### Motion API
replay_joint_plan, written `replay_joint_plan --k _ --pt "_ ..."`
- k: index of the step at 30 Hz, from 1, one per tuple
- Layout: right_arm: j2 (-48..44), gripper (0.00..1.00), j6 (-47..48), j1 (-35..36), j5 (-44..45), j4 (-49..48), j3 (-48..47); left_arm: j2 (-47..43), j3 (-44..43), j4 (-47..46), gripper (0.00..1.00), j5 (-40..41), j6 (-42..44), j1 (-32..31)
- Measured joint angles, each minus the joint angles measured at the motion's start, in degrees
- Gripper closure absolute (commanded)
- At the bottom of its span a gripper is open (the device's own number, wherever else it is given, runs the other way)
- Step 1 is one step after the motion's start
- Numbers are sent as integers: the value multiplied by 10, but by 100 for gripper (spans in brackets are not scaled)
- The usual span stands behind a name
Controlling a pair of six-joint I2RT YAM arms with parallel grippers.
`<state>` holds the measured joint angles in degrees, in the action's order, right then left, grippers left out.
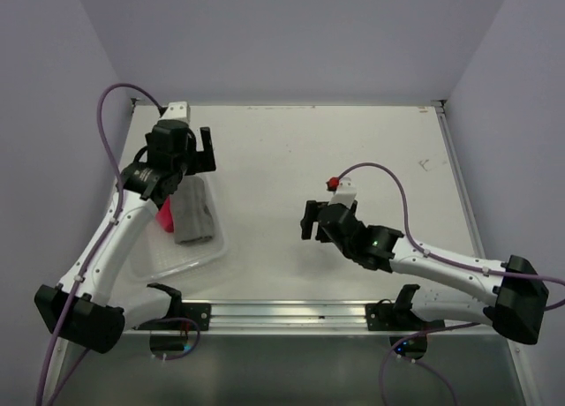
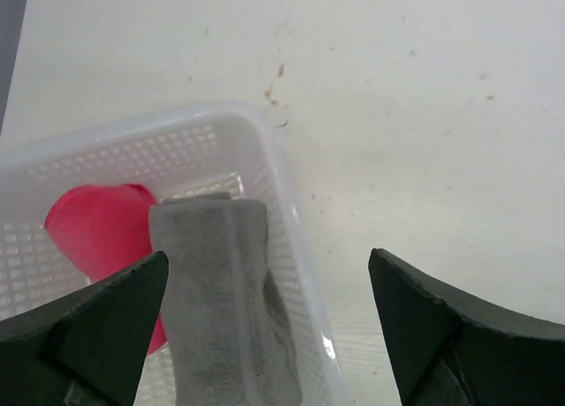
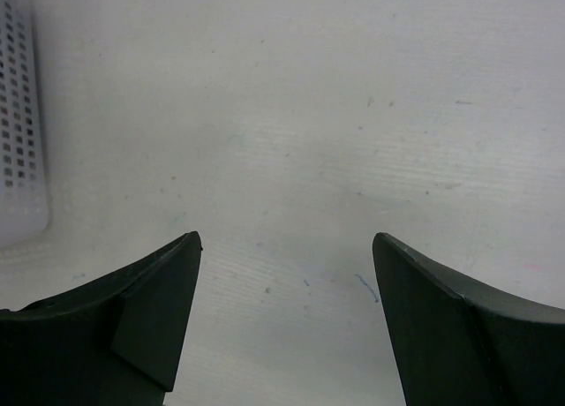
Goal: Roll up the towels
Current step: Place the rolled towel into the container
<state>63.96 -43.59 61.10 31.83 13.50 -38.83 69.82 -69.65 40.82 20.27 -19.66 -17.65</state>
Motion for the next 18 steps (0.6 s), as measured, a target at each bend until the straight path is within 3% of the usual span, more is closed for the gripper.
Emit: replay_joint_plan --k 9,18 --pt "-10 7 89 -179 -65 76 -122 -106 67 -173 0 -120 32 0" --pt "47 2 171 -307 -120 149 -245 -90 188 -259 0 -166 71 0"
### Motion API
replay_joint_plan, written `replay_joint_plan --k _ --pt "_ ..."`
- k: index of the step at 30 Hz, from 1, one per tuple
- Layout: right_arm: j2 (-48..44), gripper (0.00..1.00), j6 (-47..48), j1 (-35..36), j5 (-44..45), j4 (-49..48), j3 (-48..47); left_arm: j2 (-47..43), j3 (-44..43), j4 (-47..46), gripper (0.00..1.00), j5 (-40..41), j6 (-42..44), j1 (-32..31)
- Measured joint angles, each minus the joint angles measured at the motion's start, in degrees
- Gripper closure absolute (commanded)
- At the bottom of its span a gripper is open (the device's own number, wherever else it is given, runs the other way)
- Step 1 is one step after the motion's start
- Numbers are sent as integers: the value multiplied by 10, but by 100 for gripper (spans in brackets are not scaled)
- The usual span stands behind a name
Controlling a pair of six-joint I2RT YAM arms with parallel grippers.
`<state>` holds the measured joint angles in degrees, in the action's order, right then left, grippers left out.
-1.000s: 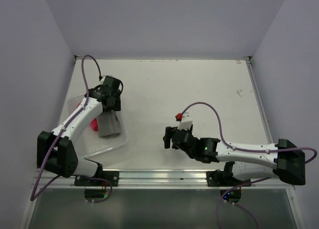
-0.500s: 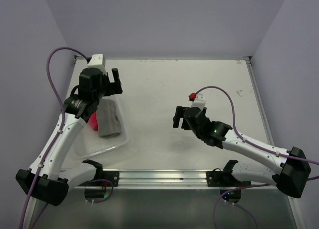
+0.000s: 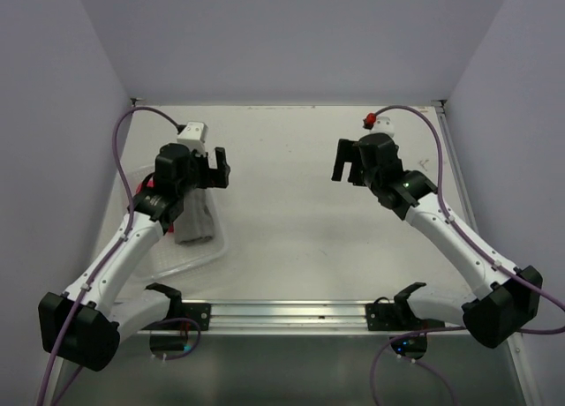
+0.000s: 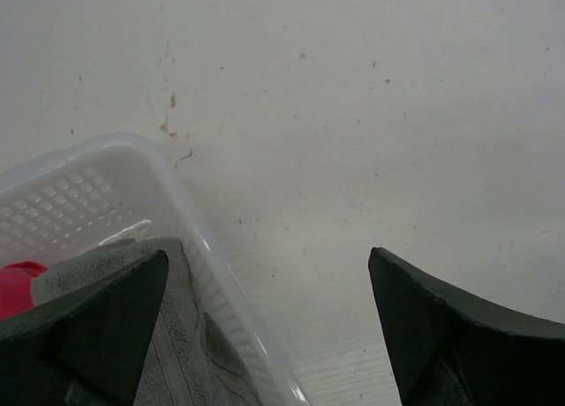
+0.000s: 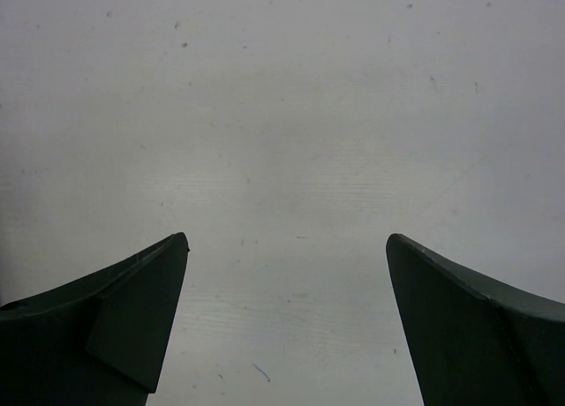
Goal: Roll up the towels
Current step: Place the rolled towel into the container
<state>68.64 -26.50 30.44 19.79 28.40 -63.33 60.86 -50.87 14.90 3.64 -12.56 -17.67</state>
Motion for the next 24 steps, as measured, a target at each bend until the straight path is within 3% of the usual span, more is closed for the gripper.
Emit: replay_joint_plan --k 5,24 --pt "14 1 22 -4 16 46 -35 -3 9 -15 0 1 7 0" --pt "35 1 28 -7 28 51 -31 -16 16 -35 0 28 13 0"
